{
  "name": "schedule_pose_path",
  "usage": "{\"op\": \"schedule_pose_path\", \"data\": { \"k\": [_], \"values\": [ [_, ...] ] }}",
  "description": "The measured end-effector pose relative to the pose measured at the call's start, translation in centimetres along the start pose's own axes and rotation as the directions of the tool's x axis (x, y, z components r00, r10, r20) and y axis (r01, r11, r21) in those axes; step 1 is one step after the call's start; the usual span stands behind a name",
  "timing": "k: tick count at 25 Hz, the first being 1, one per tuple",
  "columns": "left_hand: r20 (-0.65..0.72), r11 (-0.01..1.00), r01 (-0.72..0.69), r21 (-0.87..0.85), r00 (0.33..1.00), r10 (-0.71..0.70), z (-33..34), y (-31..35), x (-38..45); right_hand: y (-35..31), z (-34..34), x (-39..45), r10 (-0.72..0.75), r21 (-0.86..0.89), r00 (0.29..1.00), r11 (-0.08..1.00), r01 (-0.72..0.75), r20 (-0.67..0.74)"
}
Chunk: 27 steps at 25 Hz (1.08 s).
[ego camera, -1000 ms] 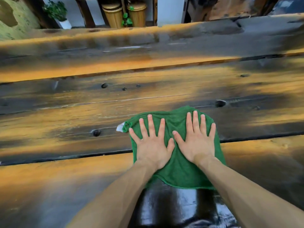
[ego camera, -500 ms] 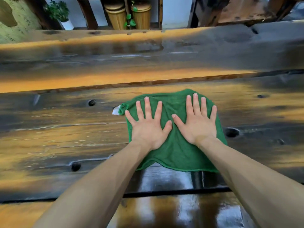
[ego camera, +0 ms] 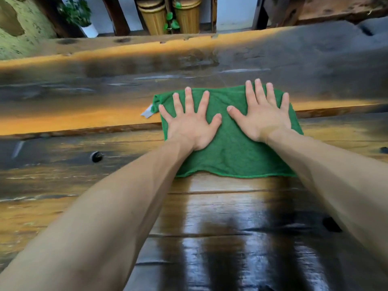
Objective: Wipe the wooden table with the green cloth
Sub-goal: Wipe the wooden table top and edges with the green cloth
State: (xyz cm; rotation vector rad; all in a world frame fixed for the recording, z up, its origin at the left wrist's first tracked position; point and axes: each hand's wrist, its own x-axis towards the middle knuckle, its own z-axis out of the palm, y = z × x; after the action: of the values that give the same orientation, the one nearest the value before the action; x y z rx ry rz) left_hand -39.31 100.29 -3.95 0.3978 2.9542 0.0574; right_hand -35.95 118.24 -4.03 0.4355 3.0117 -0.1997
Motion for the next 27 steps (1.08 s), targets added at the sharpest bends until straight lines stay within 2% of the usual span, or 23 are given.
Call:
{"op": "schedule_pose_path", "data": {
  "k": [6,16,20,27],
  "values": [
    [0.027,0.999,0.048,-0.023,0.999,-0.048,-1.6,-0.2,8.7,-0.8,-0.7,9.2,-0.004,0.008,1.000,1.000,0.004,-0.007],
    [-0.027,0.999,0.044,-0.015,0.999,-0.044,-3.4,-1.7,20.6,-2.2,-1.9,21.3,-0.028,-0.013,0.999,1.000,0.028,-0.023],
    [-0.018,0.997,0.071,-0.032,0.997,-0.072,-4.0,-1.7,23.9,-2.4,-2.4,25.0,-0.029,-0.011,1.000,1.000,0.029,-0.005],
    [-0.066,0.996,0.086,-0.013,0.994,-0.086,-4.4,-1.7,27.9,-2.8,-2.3,29.3,-0.030,-0.027,0.998,0.999,0.029,-0.054]
  ]
}}
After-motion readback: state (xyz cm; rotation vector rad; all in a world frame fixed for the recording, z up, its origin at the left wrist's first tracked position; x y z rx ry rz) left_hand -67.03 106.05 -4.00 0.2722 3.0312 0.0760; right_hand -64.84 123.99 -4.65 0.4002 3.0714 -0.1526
